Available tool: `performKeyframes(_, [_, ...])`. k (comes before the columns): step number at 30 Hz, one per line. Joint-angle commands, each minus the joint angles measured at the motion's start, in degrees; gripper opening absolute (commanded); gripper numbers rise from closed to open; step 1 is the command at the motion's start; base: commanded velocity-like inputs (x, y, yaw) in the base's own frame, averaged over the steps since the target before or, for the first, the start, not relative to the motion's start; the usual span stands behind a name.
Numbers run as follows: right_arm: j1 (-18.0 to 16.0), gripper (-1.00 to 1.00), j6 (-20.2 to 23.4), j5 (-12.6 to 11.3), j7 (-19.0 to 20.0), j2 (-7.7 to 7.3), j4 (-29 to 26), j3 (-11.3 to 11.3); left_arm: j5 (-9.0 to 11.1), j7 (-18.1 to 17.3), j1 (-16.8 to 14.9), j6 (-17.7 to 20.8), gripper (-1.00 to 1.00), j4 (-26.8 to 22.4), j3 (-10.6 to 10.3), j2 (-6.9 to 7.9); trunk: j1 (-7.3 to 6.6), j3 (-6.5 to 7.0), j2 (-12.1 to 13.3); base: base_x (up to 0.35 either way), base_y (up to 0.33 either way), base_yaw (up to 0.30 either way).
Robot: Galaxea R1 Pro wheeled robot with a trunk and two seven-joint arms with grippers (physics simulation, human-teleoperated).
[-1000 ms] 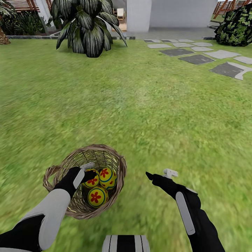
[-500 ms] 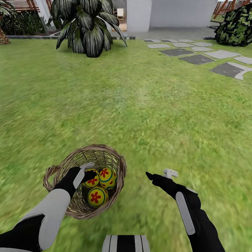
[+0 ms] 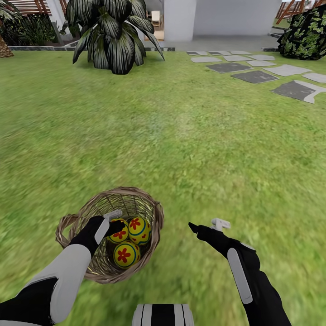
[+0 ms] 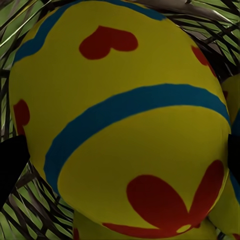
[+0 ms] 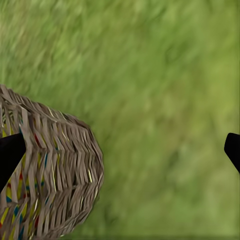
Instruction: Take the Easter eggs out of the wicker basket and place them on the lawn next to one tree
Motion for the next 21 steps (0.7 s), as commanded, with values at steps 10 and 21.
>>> performKeyframes(10, [0.0,1.00,0.3,0.1,0.3,0.06,0.0,-0.2,0.5,0.4,0.0,0.4,-1.00,-0.1,0.3,-0.04,-0.06,0.40,0.0,0.000,0.000,0.000])
performKeyframes(21, [0.0,1.00,0.3,0.1,0.3,0.06,0.0,-0.2,0.6,0.3,0.0,0.6,-1.00,-0.1,0.3,-0.04,-0.11,0.84,0.0,0.000,0.000,0.000])
